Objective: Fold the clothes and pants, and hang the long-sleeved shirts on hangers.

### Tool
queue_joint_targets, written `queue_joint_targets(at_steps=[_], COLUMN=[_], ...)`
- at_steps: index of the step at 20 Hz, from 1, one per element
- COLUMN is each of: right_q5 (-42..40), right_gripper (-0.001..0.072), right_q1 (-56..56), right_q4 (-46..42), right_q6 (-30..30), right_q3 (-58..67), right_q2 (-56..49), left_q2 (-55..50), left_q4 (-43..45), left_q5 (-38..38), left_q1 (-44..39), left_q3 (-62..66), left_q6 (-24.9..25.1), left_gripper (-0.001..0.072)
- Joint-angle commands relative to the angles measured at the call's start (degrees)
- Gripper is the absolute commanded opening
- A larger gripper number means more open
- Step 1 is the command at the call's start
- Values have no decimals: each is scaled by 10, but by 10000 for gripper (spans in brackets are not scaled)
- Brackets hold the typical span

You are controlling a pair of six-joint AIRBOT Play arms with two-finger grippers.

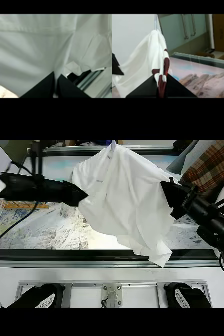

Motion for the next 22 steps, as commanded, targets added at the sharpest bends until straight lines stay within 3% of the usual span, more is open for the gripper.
queue_joint_targets(at_steps=[1, 2, 7, 12, 13, 15, 22], right_q5=[4, 4, -6, -101, -126, -189, -444], right_gripper=[13, 13, 13, 13, 13, 13, 13], right_q1=[1, 0, 0, -2, -2, -2, -2], right_q4=[13, 12, 11, -59, -80, -112, -287], right_q6=[-8, -8, -8, -8, -8, -7, 68], right_q3=[3, 3, 3, 5, 6, 6, 6], right_q2=[4, 5, 13, 67, 86, 130, 278], left_q2=[-34, -37, -15, 35, 43, 54, 51], left_q4=[3, 3, 3, 4, 3, 4, 3], left_q5=[16, 29, 73, 75, 75, 75, 76], left_q1=[-40, -42, 10, 102, 114, 131, 126], left_q3=[-3, -3, 35, 50, 50, 50, 50], left_q6=[-4, -9, -15, -32, -32, -32, -32], left_gripper=[469, 616, 613, 610, 521, 12, 18])
